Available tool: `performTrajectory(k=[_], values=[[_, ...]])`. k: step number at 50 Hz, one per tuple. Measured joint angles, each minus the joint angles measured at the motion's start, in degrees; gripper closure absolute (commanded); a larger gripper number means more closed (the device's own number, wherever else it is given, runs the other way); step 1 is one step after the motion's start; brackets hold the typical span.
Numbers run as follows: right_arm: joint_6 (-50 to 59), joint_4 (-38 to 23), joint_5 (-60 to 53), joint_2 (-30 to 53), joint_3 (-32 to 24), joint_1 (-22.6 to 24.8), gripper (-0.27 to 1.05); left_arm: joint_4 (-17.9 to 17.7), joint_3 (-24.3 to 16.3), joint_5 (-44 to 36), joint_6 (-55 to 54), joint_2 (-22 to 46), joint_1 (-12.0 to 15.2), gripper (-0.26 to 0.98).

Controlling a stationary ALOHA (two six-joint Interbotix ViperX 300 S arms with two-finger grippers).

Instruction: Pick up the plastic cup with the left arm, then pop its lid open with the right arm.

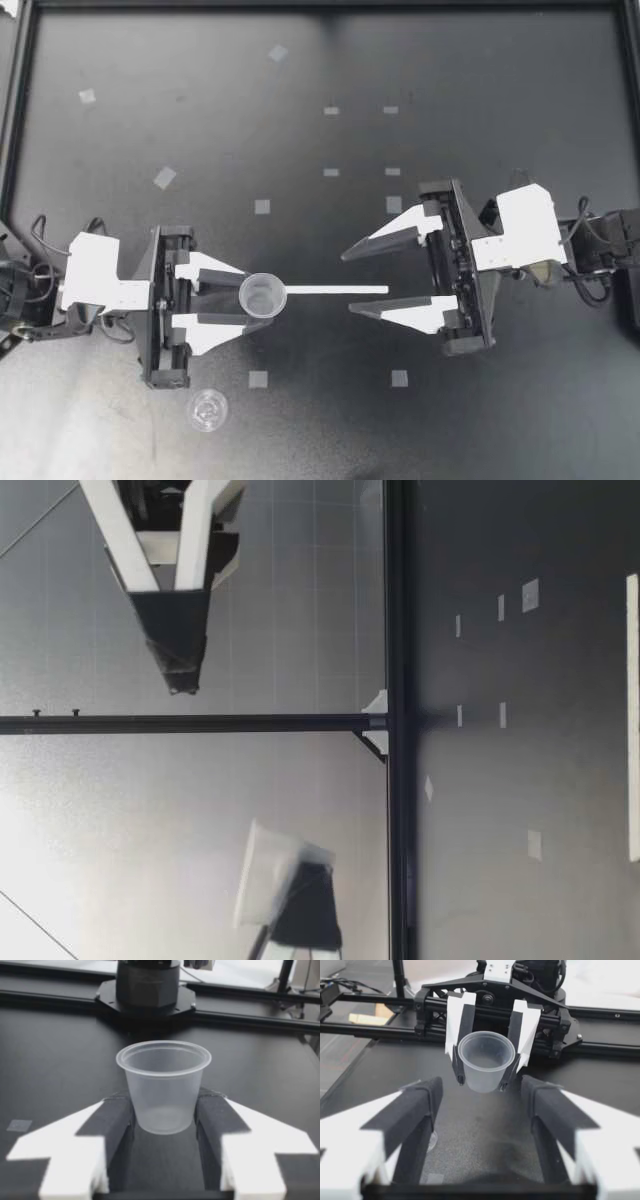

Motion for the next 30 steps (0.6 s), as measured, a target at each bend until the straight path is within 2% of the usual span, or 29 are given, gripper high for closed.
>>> performTrajectory(k=[30], values=[[0.53,0.0,0.0,0.09,0.09,0.09,0.1,0.0,0.0,0.62,0.97,0.0,-0.09,0.58]])
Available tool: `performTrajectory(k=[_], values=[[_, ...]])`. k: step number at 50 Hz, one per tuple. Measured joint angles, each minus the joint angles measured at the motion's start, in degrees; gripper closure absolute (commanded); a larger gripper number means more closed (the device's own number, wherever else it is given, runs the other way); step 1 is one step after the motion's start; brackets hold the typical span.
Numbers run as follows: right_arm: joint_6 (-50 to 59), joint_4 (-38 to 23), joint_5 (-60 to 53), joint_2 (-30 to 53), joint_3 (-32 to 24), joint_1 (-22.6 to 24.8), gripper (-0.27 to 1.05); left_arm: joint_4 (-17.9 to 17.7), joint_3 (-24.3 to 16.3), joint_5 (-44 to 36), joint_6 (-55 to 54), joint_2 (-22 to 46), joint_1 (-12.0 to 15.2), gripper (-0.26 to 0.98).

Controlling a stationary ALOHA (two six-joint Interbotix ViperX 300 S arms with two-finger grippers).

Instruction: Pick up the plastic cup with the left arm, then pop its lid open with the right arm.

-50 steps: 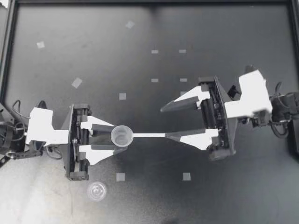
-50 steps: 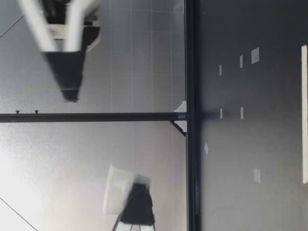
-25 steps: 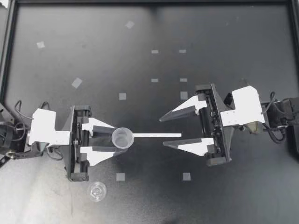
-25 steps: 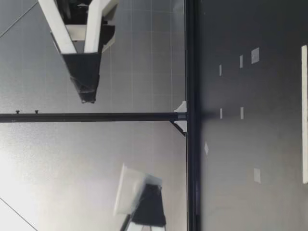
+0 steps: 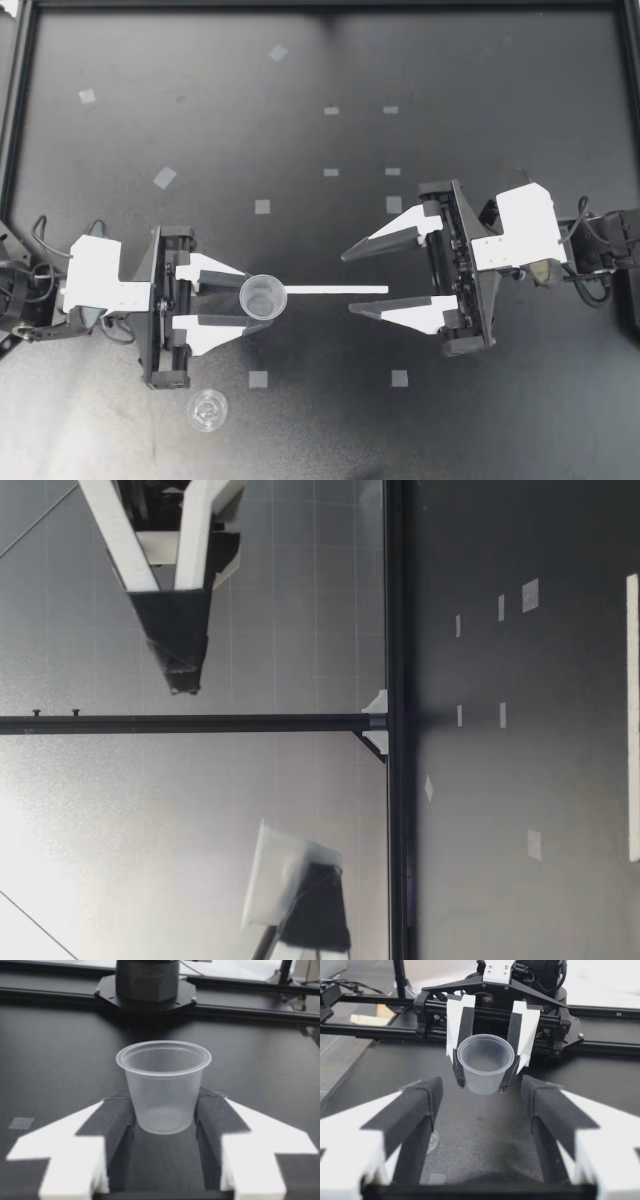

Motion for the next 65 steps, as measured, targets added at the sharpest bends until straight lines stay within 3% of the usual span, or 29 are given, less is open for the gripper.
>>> performTrajectory(k=[40,65], values=[[0.0,0.09,0.0,0.09,0.18,0.0,0.1,0.09,0.0,0.0,0.44,0.0,0.0,0.58],[-0.26,0.09,0.18,0.18,0.26,0.0,0.1,3.52,0.0,0.18,6.42,-0.44,0.0,0.58]])
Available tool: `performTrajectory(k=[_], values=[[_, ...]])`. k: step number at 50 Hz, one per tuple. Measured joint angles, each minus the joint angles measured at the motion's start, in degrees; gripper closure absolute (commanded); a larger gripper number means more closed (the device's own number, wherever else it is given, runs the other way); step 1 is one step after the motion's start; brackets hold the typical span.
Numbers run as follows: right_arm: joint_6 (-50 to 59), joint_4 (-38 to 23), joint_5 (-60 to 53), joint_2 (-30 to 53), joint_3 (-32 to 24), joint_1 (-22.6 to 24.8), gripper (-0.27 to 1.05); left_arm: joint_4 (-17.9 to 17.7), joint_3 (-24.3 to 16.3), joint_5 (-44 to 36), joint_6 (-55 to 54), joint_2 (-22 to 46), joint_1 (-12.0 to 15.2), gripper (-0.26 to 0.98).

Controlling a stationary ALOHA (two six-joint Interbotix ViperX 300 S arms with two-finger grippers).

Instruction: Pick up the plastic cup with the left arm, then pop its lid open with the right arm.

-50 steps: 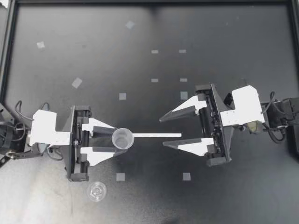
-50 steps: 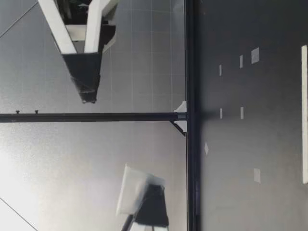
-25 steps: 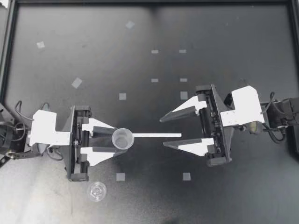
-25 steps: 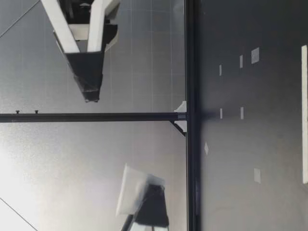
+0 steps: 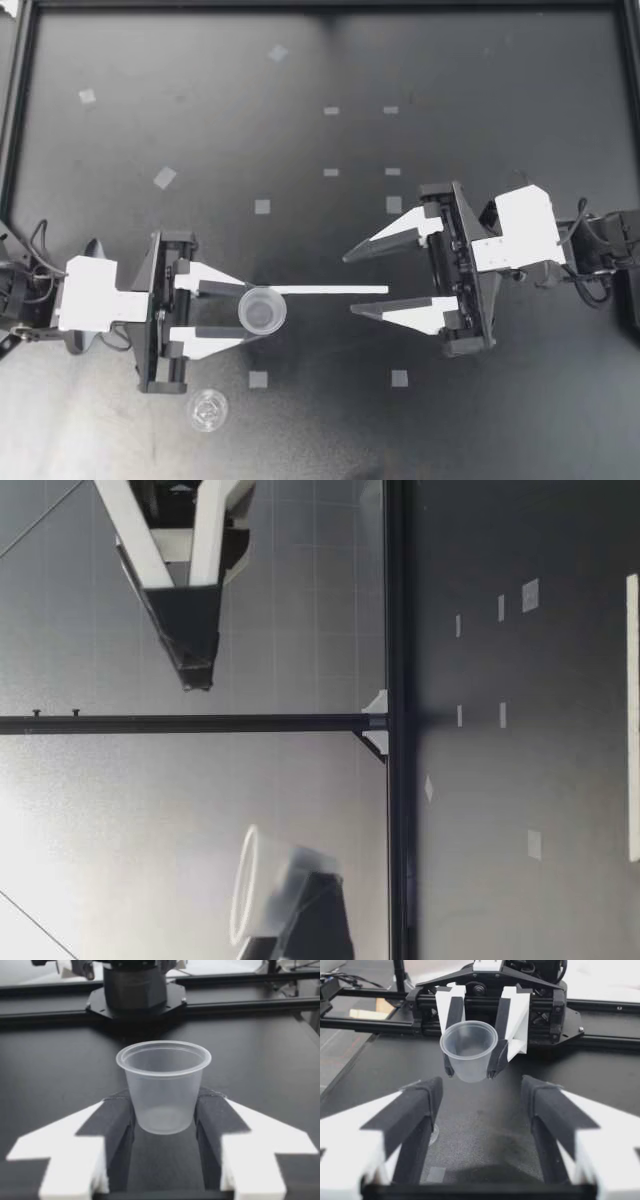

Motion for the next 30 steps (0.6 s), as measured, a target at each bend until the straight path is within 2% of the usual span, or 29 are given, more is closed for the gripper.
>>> performTrajectory(k=[30], values=[[-0.09,0.0,0.0,0.0,0.09,0.0,0.1,0.26,0.0,1.23,1.85,-1.23,0.0,0.58]])
